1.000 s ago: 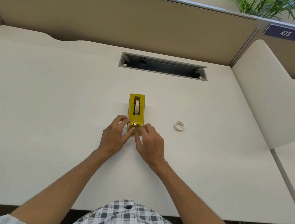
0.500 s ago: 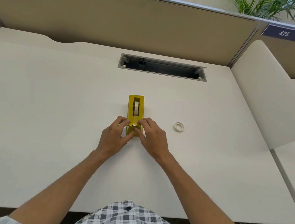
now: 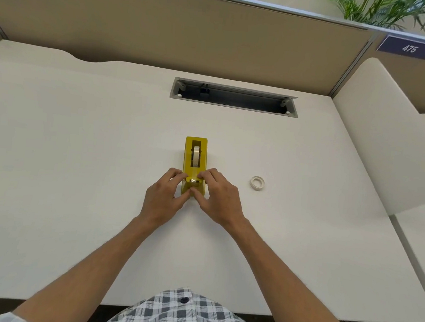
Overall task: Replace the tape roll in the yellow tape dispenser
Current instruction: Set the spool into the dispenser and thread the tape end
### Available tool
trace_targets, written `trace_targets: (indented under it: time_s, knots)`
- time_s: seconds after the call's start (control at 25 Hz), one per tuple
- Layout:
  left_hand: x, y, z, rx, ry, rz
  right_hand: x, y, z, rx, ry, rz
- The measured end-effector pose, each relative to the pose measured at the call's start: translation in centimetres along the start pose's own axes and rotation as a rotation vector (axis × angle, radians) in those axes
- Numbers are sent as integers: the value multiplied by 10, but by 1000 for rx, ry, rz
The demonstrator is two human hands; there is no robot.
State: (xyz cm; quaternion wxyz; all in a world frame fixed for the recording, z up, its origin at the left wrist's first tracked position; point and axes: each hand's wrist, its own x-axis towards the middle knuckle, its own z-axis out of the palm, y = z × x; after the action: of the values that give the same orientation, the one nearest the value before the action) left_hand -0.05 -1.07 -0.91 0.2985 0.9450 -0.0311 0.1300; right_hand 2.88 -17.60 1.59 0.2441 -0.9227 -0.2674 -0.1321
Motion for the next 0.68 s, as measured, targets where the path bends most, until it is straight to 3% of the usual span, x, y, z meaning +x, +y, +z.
trace_targets:
  time_s: [0.68]
  knots:
    - [3,4,-7,-31,-19,6,2,-1,0,10,3,31]
